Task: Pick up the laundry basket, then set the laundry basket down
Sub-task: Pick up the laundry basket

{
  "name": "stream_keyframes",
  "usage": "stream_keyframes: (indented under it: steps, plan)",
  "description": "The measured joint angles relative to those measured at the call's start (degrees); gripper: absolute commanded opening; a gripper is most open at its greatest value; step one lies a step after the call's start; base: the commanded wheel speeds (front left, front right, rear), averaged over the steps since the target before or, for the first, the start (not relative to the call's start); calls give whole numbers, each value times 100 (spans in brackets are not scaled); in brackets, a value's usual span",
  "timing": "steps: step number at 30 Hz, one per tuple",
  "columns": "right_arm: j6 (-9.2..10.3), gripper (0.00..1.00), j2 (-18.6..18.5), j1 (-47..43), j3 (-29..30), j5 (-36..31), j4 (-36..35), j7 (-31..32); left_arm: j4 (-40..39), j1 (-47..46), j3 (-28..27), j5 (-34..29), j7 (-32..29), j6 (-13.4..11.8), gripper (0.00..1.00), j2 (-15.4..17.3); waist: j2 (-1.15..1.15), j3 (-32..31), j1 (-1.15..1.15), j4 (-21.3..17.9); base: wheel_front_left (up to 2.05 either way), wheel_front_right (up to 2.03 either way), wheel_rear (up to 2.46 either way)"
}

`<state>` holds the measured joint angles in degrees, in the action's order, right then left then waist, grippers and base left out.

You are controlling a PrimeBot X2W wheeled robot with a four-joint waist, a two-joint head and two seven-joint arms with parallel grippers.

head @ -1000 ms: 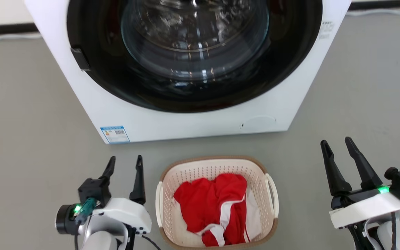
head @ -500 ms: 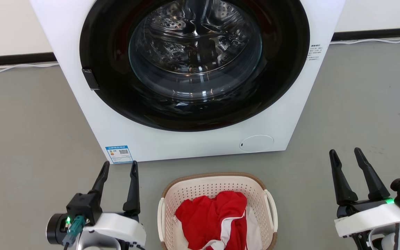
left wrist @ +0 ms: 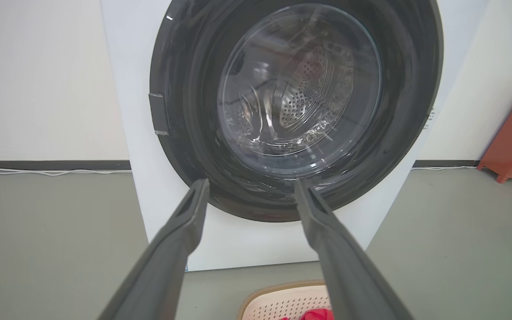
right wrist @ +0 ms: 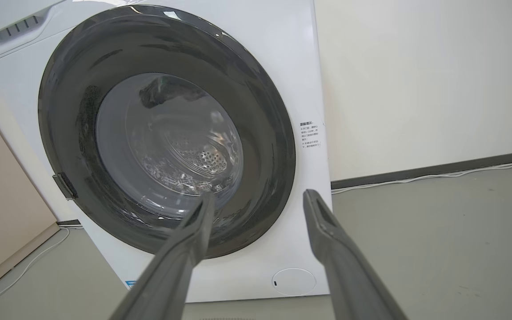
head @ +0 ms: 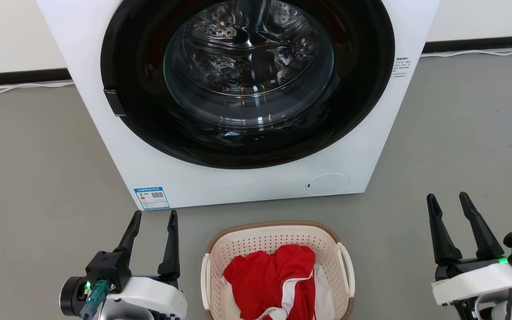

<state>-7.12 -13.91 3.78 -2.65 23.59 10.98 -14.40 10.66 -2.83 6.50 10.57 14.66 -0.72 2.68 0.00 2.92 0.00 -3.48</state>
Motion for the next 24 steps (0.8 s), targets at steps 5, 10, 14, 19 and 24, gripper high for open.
stream_keyframes:
  steps: [5, 10, 14, 19, 24]
  plan:
    - [0, 100, 2, -1, -5, 0, -2, 0, 1, 0, 5, 2, 0, 22, 100, -3, 0, 25, 0, 2, 0, 0, 0]
    - [0, 100, 2, -1, -15, 0, -2, 0, 1, 0, 18, 2, 0, 21, 100, -4, 0, 50, 0, -5, 0, 0, 0]
    - [0, 100, 1, 0, -18, 0, -2, 0, 1, 0, 41, 2, 0, -11, 100, -4, 0, 73, 0, -19, 0, 0, 0]
    - [0, 100, -2, 1, -38, 1, -1, 0, 1, 0, 69, 2, 0, -12, 100, -5, 0, 97, 0, -46, 0, 0, 0]
    - [0, 100, -13, 1, -65, 1, 5, 0, 2, -1, 97, 2, 0, -13, 100, -5, 0, 129, 0, -65, 0, 0, 0]
